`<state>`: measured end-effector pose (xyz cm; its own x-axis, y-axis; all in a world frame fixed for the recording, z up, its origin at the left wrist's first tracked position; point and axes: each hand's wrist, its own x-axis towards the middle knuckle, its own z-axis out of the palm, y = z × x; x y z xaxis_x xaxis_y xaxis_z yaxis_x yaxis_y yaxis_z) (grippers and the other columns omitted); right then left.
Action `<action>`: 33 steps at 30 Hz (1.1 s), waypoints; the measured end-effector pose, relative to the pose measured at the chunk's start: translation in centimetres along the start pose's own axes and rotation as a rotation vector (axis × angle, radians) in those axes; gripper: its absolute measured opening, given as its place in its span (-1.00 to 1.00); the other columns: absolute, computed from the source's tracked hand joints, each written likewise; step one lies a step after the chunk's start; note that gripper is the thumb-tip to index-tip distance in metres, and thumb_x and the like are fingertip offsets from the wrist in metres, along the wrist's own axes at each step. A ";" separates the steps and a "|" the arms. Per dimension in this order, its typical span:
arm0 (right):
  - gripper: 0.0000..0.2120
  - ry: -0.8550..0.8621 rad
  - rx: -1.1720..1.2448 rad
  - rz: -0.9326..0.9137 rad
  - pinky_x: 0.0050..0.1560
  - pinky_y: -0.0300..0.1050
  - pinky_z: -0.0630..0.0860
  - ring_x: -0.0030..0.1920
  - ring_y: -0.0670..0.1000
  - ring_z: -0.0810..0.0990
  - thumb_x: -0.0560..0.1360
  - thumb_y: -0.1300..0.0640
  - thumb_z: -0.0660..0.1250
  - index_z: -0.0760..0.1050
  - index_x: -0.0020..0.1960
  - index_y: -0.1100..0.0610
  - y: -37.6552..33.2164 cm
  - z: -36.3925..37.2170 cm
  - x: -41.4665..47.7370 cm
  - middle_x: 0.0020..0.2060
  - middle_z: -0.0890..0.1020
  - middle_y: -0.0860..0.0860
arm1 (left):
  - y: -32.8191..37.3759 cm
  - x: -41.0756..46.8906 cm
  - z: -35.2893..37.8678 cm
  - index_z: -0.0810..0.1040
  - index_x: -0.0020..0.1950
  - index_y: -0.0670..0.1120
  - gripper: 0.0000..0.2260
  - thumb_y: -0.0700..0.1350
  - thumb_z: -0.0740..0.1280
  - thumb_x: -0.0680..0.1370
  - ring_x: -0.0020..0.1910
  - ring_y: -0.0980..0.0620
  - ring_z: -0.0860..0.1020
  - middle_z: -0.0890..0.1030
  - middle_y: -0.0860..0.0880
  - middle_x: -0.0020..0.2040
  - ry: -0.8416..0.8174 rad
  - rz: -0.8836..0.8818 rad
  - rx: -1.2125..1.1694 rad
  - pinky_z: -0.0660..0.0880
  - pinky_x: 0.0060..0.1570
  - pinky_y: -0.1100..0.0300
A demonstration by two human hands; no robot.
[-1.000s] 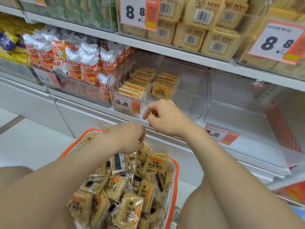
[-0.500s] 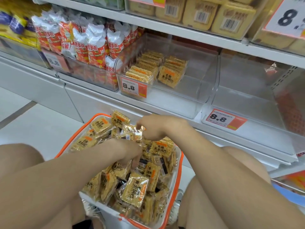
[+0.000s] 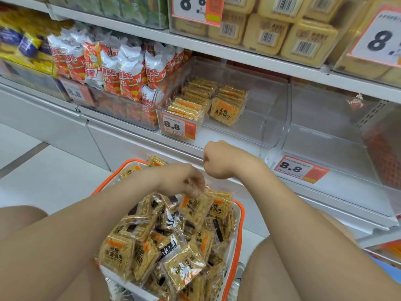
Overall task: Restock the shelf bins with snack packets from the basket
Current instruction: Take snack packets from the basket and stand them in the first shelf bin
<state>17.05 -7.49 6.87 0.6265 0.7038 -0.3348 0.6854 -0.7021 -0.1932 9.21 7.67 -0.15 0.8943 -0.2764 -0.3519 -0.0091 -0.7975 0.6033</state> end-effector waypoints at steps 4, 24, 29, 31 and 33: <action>-0.72 -0.078 0.146 0.035 -0.38 -0.13 0.45 -0.36 0.10 0.59 0.52 0.04 0.35 0.56 -0.23 0.24 0.7 -1.0 -0.7 -0.40 0.60 0.08 | 0.4 0.0 -1.6 0.66 0.14 0.01 -0.82 -0.09 0.54 0.56 0.02 0.13 0.65 0.70 0.07 0.04 0.237 0.005 -0.250 0.61 0.11 0.01; -0.83 0.268 0.933 0.078 -0.17 0.01 0.59 -0.27 0.03 0.52 0.58 0.07 0.42 0.61 -0.07 0.18 2.1 -4.3 -1.8 -0.24 0.55 0.21 | 4.1 -0.8 -4.6 0.68 0.16 -0.05 -0.88 -0.09 0.38 0.68 -0.20 0.13 0.60 0.68 0.12 -0.22 1.001 -0.105 -1.083 0.55 -0.08 0.11; -0.82 0.395 0.801 0.048 -0.02 0.24 0.67 -0.28 0.08 0.67 0.58 -0.11 0.44 0.70 0.01 -0.02 1.9 -4.1 -1.4 -0.24 0.73 0.13 | 4.9 -0.7 -5.0 0.67 0.15 -0.02 -0.90 -0.07 0.38 0.68 -0.22 0.00 0.53 0.68 0.08 -0.21 0.977 -0.070 -1.036 0.47 -0.24 0.15; -0.83 0.473 0.837 0.097 -0.01 0.24 0.65 -0.21 0.09 0.69 0.60 -0.06 0.42 0.71 -0.03 0.01 2.2 -4.2 -0.5 -0.22 0.73 0.12 | 4.9 -0.2 -5.3 0.64 0.13 0.02 -0.90 -0.03 0.34 0.70 -0.15 0.06 0.64 0.72 0.08 -0.10 1.027 -0.098 -0.966 0.56 -0.14 0.18; -0.83 0.634 0.943 0.153 -0.06 0.13 0.63 -0.06 0.10 0.69 0.62 -0.05 0.40 0.71 0.00 0.01 2.8 -4.6 0.7 -0.12 0.74 0.07 | 4.7 0.2 -5.7 0.63 0.15 0.05 -0.86 -0.01 0.27 0.72 0.04 0.08 0.67 0.71 0.08 0.03 1.095 -0.146 -0.770 0.61 0.13 0.03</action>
<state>21.11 -8.51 10.31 0.9370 0.3443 0.0594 0.2031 -0.3983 -0.8945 11.89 6.97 6.72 0.7635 0.6404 0.0837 0.0441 -0.1810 0.9825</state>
